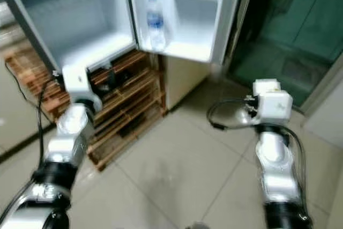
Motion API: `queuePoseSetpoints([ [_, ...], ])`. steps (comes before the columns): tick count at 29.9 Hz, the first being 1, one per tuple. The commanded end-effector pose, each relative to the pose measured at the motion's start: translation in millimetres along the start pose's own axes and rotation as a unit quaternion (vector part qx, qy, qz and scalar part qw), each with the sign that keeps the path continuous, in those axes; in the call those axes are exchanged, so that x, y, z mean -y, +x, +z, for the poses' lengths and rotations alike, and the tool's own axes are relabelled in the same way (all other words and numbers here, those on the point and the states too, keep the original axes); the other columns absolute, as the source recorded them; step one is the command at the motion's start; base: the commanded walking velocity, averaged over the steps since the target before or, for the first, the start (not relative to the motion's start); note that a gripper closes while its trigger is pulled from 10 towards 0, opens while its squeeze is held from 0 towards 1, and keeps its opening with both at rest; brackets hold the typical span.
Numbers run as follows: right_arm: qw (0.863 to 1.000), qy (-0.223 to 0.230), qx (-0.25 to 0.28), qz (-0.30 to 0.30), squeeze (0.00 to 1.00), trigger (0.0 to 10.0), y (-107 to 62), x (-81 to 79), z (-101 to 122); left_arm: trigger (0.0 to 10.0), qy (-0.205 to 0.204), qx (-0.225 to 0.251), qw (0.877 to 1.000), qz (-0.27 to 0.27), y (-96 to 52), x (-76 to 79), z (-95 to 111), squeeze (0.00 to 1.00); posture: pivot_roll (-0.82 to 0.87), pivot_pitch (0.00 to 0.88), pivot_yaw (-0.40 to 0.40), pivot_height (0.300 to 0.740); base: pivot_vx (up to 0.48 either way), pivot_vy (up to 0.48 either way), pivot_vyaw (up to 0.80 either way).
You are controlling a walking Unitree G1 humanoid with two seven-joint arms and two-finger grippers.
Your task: Restocking fridge
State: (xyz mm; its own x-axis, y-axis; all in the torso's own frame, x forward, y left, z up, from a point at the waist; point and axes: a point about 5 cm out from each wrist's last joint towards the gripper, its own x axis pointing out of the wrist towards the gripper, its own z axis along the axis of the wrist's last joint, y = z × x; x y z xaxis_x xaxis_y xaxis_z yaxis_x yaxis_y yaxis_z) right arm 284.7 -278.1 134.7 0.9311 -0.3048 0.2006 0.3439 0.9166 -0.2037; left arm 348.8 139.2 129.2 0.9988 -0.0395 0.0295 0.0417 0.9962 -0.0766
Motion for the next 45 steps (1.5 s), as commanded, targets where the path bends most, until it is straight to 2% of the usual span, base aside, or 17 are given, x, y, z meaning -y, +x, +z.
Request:
queuePoseSetpoints([
  [1, 1.000, 0.006, 0.019, -0.002, 0.26, 10.0, 5.9, -0.1, 9.0, 10.0, 0.007, 0.017, 1.000, 0.003, 2.8, -4.1, 9.0, 0.00, -0.14, 0.001, 0.055, 0.740, 0.480, 0.000, 0.00],
  [7, 1.000, 0.013, 0.022, -0.019, 0.26, 10.0, 9.3, 6.0, 13.7, 10.0, 0.002, 0.019, 1.000, 0.008, 4.7, -5.0, 11.5, 0.00, -0.14, 0.000, 0.058, 0.740, 0.480, 0.000, 0.00],
  [12, 0.999, 0.035, 0.033, -0.005, 0.26, 10.0, 7.1, -1.6, 19.7, 10.0, -0.009, 0.020, 1.000, 0.018, 5.5, -5.2, 11.1, 0.00, -0.15, 0.000, 0.058, 0.740, 0.480, 0.000, 0.00],
  [16, 0.999, 0.033, 0.036, -0.007, 0.26, 10.0, 8.3, -1.3, 22.0, 10.0, -0.015, 0.015, 1.000, 0.014, 5.9, -2.7, 9.5, 0.00, -0.15, 0.000, 0.059, 0.740, 0.480, 0.000, 0.00],
  [19, 0.998, 0.030, 0.053, -0.011, 0.33, 10.0, 10.1, 1.2, 30.5, 10.0, -0.015, 0.011, 1.000, 0.017, 6.2, -2.2, 8.3, 0.00, -0.16, 0.000, 0.062, 0.740, 0.000, 0.000, 0.76],
  [22, 0.997, 0.038, 0.065, -0.007, 0.35, 10.0, 11.0, 0.6, 37.6, 10.0, -0.012, 0.005, 1.000, 0.021, 6.9, -2.8, 7.2, 0.00, -0.16, 0.000, 0.062, 0.740, 0.000, 0.000, 0.71],
  [24, 0.995, 0.053, 0.077, 0.021, 0.36, 10.0, 8.9, -14.4, 46.7, 10.0, 0.000, 0.002, 1.000, 0.016, 7.7, -1.0, 7.2, 0.00, -0.16, 0.000, 0.065, 0.740, 0.000, 0.000, 0.71],
  [25, 0.995, 0.053, 0.077, 0.021, 0.36, 10.0, 8.9, -14.4, 46.7, 10.0, 0.000, 0.002, 1.000, 0.016, 7.7, -1.0, 7.2, 0.00, -0.16, 0.000, 0.065, 0.740, 0.000, 0.000, 0.71],
  [26, 0.995, 0.061, 0.072, 0.037, 0.36, 10.0, 6.8, -25.0, 45.4, 10.0, 0.004, 0.005, 1.000, 0.007, 8.1, 2.5, 8.4, 0.00, -0.16, 0.000, 0.064, 0.740, 0.000, 0.000, 0.70],
  [29, 0.994, 0.071, 0.063, 0.045, 0.36, 10.0, 4.9, -32.4, 41.1, 10.0, 0.012, 0.009, 1.000, -0.002, 8.1, 5.4, 10.2, 0.00, -0.16, 0.000, 0.065, 0.740, 0.000, 0.000, 0.70],
  [31, 0.994, 0.085, 0.050, 0.051, 0.36, 10.0, 2.5, -42.9, 35.5, 10.0, 0.020, 0.019, 1.000, -0.009, 7.5, 8.6, 12.8, 0.00, -0.16, 0.000, 0.065, 0.740, 0.000, 0.000, 0.71],
  [32, 0.993, 0.096, 0.040, 0.063, 0.33, 10.0, 1.2, -53.4, 32.1, 10.0, 0.027, 0.026, 0.999, -0.026, 7.1, 13.8, 15.4, 0.00, -0.15, 0.000, 0.067, 0.740, 0.000, 0.000, 0.67],
  [36, 0.991, 0.105, 0.028, 0.081, 0.33, 10.0, -0.6, -67.9, 29.7, 10.0, 0.038, 0.038, 0.997, -0.046, 7.1, 20.7, 20.9, 0.00, -0.15, 0.000, 0.070, 0.740, 0.000, 0.000, 0.56],
  [39, 0.989, 0.119, 0.023, 0.086, 0.29, 10.0, -2.3, -79.2, 29.3, 10.0, 0.049, 0.056, 0.995, -0.065, 6.9, 26.2, 27.3, 0.00, -0.15, 0.000, 0.074, 0.740, 0.000, 0.000, 0.00],
  [43, 0.987, 0.123, 0.020, 0.106, 0.29, 10.0, -5.6, -90.2, 28.9, 10.0, 0.037, 0.060, 0.994, -0.077, 7.1, 30.5, 32.6, 0.00, -0.15, 0.000, 0.073, 0.740, 0.107, 0.000, 0.00],
  [45, 0.987, 0.122, 0.018, 0.107, 0.29, 10.0, -5.8, -90.2, 27.6, 10.0, 0.035, 0.057, 0.995, -0.078, 7.2, 31.1, 32.4, 0.00, -0.15, 0.000, 0.072, 0.740, 0.431, 0.000, 0.00],
])
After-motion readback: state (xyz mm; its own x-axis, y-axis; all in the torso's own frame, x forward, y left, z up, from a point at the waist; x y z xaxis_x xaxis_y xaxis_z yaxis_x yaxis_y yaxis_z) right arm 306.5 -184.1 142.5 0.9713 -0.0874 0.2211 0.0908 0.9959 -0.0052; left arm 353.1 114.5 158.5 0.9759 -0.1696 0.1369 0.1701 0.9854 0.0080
